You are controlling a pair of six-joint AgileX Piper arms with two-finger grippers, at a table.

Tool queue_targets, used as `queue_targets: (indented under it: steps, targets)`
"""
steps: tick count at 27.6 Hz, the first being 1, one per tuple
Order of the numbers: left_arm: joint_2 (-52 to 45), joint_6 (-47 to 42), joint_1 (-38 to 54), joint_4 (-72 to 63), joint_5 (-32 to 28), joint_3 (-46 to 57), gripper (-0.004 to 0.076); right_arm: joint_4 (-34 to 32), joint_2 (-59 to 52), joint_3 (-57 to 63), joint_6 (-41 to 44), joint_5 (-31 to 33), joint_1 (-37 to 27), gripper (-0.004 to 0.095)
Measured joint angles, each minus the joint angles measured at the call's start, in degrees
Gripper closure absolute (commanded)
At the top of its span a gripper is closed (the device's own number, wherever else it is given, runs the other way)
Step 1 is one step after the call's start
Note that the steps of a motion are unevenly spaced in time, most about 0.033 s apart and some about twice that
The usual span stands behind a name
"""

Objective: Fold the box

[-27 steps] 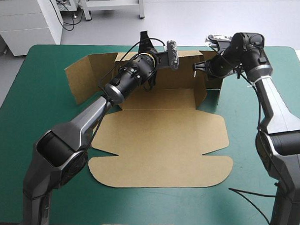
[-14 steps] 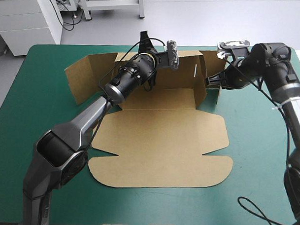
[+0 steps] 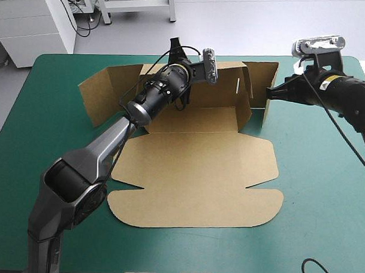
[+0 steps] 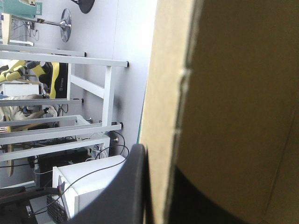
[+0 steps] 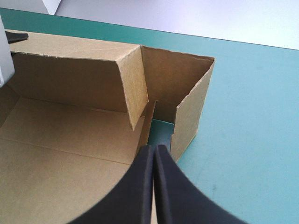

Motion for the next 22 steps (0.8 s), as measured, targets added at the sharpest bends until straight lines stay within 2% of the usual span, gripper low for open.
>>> queue_targets:
  steps: [5,9,14,22]
  targets:
    - [0.0,0.0,0.0,0.0,0.12,0.0,0.0731,-0.85,0.0,0.0,0.86,2.19,0.0,0.0922]
    - [0.0,0.0,0.0,-0.07,0.32,-0.07,0.0731,2.61,0.0,0.0,2.0,2.68,0.0,0.0922]
    - [-0.05,0.0,-0.11,-0.01,0.86,-0.07,0.0731,3.03,0.0,0.0,2.0,2.76,0.0,0.0922]
    - [-0.69,0.0,-1.89,-0.01,4.8,-0.26,0.0731,3.1,0.0,0.0,2.05,3.05,0.0,0.0922]
